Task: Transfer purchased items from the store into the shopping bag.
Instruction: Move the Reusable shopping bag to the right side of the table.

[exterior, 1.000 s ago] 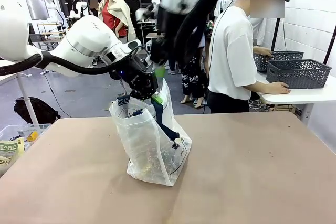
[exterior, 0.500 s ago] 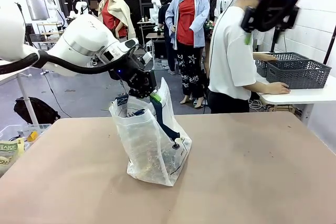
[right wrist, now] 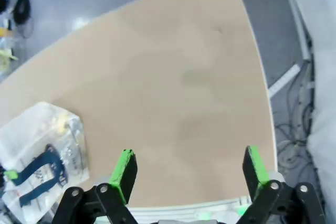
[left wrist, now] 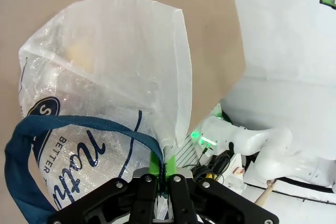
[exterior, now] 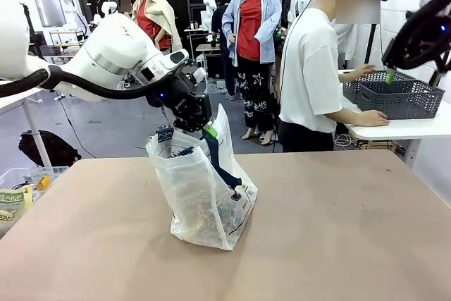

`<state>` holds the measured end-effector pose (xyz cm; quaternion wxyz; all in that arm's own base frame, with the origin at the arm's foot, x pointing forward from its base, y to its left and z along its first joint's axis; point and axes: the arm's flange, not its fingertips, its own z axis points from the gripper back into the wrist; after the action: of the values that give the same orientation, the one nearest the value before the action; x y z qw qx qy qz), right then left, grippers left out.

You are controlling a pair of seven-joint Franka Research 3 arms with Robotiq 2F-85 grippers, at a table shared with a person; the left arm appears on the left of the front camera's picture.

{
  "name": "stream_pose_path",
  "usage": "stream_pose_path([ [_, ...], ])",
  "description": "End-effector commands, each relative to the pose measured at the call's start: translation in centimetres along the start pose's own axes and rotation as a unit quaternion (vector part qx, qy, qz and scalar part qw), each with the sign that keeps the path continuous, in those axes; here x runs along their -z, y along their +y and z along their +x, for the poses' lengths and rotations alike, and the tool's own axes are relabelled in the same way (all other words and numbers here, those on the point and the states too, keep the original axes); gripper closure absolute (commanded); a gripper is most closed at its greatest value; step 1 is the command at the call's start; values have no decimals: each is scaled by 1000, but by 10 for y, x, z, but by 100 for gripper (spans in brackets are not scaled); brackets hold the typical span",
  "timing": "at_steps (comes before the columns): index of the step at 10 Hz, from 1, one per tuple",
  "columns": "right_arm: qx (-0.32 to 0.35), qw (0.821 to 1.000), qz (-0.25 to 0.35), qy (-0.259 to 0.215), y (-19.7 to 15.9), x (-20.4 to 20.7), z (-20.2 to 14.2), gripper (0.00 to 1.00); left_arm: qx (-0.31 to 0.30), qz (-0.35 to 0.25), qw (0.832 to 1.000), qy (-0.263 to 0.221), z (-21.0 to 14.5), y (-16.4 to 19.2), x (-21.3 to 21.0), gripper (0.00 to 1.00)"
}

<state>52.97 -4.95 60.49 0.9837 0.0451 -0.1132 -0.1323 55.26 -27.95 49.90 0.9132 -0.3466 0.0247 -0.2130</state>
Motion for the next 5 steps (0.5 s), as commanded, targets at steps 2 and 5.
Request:
stream_pose_path([
  [2,7,999,43,-12,2,42,-25,0,33,42,999,-11,-10,-6,6,100],
  [5,15,1000,8,6,-11,19,-3,0,57,60,996,-21,-18,-15,0,100],
])
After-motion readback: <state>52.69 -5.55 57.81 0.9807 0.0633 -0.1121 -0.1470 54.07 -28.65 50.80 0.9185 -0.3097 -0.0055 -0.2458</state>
